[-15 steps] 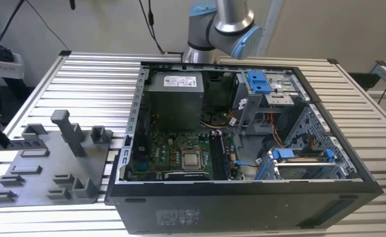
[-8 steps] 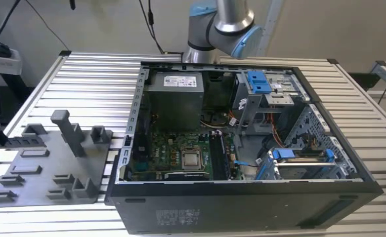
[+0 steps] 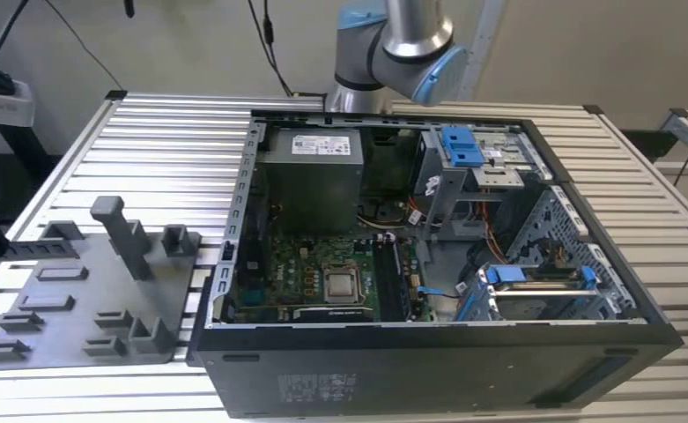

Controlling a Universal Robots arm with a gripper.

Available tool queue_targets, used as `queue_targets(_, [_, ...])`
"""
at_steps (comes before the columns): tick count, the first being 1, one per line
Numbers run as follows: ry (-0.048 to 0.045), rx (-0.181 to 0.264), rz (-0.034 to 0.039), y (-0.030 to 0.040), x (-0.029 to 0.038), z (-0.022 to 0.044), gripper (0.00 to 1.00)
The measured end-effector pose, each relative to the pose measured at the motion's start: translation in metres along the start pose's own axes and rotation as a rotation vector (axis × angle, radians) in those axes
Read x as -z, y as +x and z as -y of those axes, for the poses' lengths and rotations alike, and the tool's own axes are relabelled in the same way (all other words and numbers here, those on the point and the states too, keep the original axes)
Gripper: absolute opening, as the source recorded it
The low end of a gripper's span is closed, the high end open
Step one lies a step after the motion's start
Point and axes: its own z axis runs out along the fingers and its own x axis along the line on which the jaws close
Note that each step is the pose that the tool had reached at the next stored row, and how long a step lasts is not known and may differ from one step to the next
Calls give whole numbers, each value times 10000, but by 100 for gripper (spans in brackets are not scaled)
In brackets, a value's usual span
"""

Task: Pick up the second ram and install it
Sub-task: 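Pick up the second ram and move it above second insertion slot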

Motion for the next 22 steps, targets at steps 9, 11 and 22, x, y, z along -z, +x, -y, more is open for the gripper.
queue_targets(9, [-1, 0, 0, 0, 69, -2, 14])
queue_targets(11, [-1, 0, -1, 0, 87, -3, 14])
queue_targets(22, [-1, 0, -1, 1, 182, -5, 14])
